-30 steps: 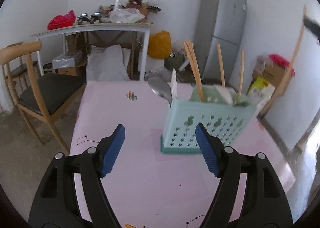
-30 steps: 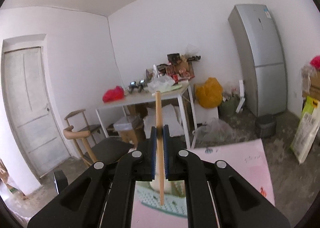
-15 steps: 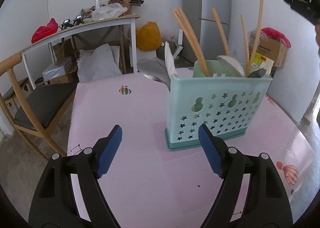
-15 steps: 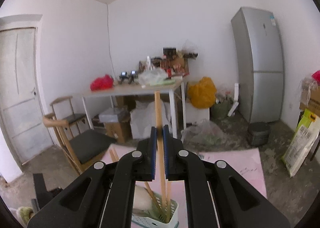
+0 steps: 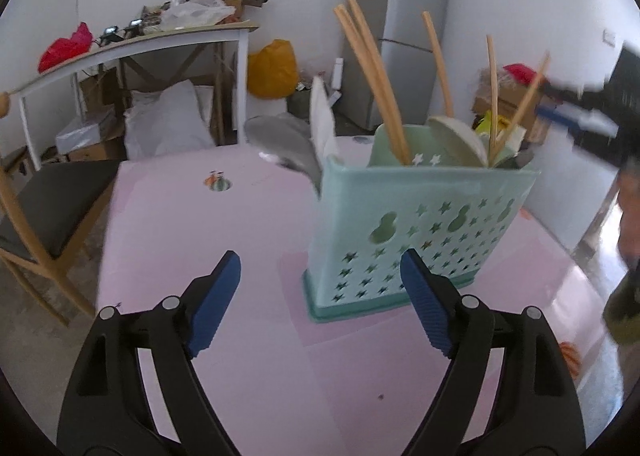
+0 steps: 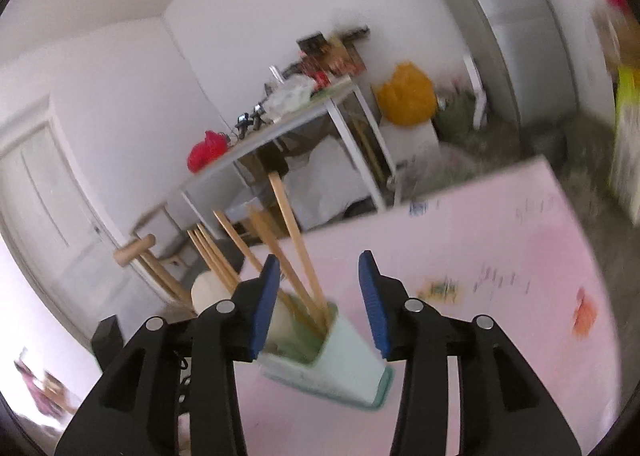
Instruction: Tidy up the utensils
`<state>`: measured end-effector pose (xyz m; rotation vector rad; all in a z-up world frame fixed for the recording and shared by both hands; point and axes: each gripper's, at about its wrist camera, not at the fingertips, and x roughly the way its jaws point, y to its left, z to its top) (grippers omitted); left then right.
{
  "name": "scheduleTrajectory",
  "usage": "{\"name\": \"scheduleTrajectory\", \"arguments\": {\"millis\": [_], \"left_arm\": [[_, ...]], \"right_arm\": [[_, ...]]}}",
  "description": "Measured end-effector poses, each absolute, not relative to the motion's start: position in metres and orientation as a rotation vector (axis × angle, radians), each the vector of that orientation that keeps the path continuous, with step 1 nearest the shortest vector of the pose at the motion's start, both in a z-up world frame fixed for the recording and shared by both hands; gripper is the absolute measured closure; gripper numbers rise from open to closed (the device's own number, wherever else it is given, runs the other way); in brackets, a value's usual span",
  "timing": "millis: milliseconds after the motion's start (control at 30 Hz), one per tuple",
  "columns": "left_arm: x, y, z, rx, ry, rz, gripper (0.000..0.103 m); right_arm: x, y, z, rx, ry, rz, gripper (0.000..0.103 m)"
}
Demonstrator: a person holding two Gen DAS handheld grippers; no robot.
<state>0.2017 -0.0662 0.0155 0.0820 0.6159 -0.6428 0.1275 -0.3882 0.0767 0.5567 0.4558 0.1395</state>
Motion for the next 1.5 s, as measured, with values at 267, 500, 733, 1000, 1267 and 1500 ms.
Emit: {"name": "scheduleTrajectory", "arguments": {"millis": [267,500,733,1000,1267,1500], "left_arm": [[0.225,-0.081,0.017,-0.036,0.654,-0.696,0.025],[0.228,-0.085,0.017,-0.144,0.699,-0.737,0.025],[0.214,-0.088,0.020,-0.091,0.690,-0.707,0.025],[0.185,-0.077,0.024,-0.090,0.713,-0.701,0.025],[0.174,-0.071,0.024,-0.089,0.711,-0.694,0.025],[0.140,-0.054,0.023,-0.061,0.705,-0.545,0.017]], "right_arm": [[0.144,-0.381,0.009,0.812,0.565,0.264,0.061],[0.148,-0.371,0.004,0.819,0.580,0.268,0.063],[0.156,-0.374,0.006,0.817,0.600,0.273,0.064],[0.147,-0.364,0.011,0.813,0.636,0.255,0.064],[0.135,-0.359,0.010,0.846,0.635,0.247,0.063],[0.086,-0.355,0.029,0.699,0.568,0.091,0.058]]}}
